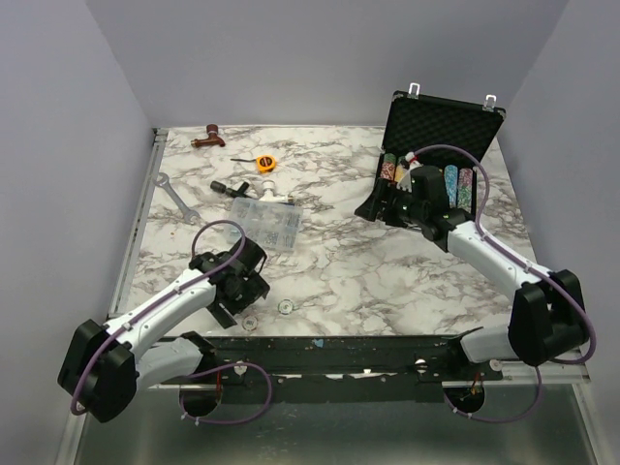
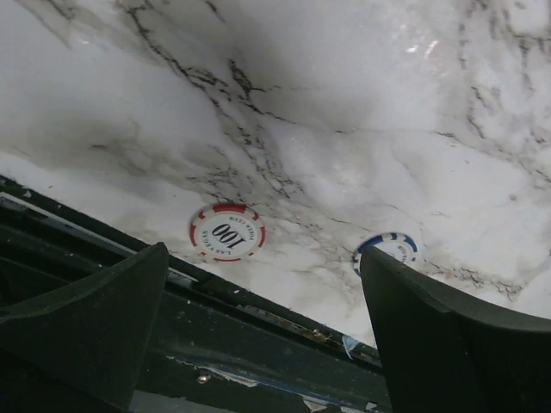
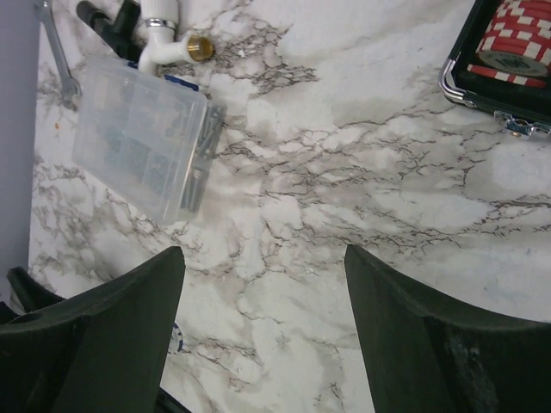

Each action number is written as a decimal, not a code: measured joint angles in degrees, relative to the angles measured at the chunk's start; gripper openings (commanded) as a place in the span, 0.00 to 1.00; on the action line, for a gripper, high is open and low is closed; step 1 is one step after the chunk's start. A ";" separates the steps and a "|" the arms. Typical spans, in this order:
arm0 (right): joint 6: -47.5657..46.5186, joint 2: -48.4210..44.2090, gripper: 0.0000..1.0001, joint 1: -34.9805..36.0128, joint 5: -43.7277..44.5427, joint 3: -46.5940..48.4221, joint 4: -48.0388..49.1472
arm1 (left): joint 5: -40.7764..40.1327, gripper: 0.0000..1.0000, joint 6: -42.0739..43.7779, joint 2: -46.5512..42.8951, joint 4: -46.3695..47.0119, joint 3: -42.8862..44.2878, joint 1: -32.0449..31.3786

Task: Pack up texas hold em set

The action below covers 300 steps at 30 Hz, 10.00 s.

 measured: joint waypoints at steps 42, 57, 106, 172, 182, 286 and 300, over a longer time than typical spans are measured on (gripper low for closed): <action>0.92 -2.69 0.74 0.24 -1.40 0.00 1.49 | 7.13 0.51 -4.33 12.87 2.49 -1.29 0.68; 0.94 -2.69 0.73 0.24 -1.40 0.00 1.49 | 8.13 0.63 -4.98 14.21 3.23 -0.46 1.09; 0.92 -3.32 0.73 0.24 -2.49 -0.24 1.46 | 0.46 0.22 -5.22 20.76 4.57 6.71 1.51; 18.16 0.35 0.30 12.00 -9.92 -24.00 38.47 | 26.91 0.17 3.13 34.42 20.52 32.59 -2.73; 19.12 0.35 0.11 12.26 -8.61 -24.00 38.71 | 26.75 0.17 2.99 34.80 20.61 32.70 -2.95; 10.88 15.19 0.50 -6.16 -3.52 12.76 -1.42 | 51.69 0.82 41.40 12.07 39.69 22.45 19.74; 3.19 -0.87 1.00 -0.55 -6.49 -6.32 7.76 | 23.52 0.80 46.49 16.24 25.07 16.04 -1.57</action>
